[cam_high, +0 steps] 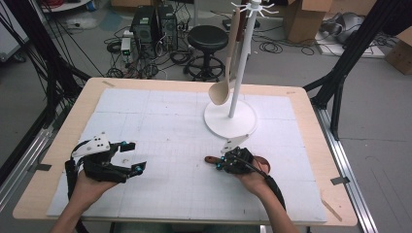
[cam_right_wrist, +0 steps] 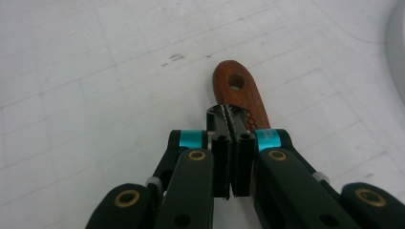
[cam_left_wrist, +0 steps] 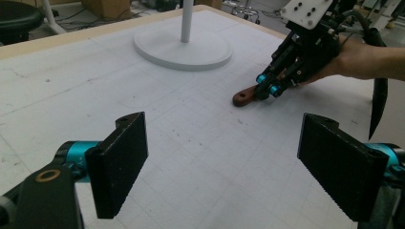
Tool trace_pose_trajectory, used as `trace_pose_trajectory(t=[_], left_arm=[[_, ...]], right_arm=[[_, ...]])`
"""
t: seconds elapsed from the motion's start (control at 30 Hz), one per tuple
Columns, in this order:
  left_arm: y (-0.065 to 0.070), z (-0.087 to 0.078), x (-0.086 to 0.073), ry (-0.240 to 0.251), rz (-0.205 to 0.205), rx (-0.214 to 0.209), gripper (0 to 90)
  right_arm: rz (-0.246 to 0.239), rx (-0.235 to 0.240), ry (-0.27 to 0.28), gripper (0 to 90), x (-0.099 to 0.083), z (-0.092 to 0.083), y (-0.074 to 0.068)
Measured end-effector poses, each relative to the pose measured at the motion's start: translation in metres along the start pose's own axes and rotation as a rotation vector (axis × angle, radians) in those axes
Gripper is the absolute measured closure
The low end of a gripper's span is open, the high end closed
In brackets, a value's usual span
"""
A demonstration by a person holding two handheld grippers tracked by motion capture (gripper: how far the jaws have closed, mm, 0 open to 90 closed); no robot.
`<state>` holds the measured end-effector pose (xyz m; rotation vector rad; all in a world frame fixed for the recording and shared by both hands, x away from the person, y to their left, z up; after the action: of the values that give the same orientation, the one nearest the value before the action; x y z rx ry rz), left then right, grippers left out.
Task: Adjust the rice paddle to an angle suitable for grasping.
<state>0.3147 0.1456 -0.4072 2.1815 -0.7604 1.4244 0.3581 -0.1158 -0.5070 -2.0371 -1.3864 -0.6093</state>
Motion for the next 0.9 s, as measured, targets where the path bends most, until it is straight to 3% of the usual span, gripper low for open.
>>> trace_pose_trajectory(t=[0.2, 0.33, 0.47, 0.67, 0.9], left_arm=[[-0.001, 0.000, 0.000, -0.001, 0.004, 0.001, 18.1], [-0.001, 0.000, -0.001, -0.003, 0.005, 0.001, 18.1], [-0.001, -0.001, 0.000, 0.000, 0.000, 0.003, 18.1], [-0.002, -0.001, 0.000, -0.001, 0.004, 0.003, 18.1], [-0.002, -0.002, 0.000, 0.000, 0.001, 0.004, 18.1]], right_arm=[[0.018, 0.007, 0.024, 88.9, 0.003, -0.005, 0.004], [0.004, 0.009, 0.056, 81.7, 0.012, -0.018, 0.001], [0.016, -0.005, 0.059, 74.3, 0.016, -0.032, 0.009], [0.051, -0.028, 0.021, 65.4, 0.003, -0.040, 0.021], [0.062, -0.025, -0.048, 63.9, -0.017, -0.030, 0.024]])
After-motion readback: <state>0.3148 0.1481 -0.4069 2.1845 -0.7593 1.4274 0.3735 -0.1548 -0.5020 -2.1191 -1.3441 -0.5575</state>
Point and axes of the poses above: each handheld gripper's, and its own axes: z roughly forward along the jaws, x roughly out of its top, y roughly to its right, the point moved 10 cm from there along z, roughly forward along the jaws, and after that the axes turned 15 degrees about x, right-handed, at the moved point
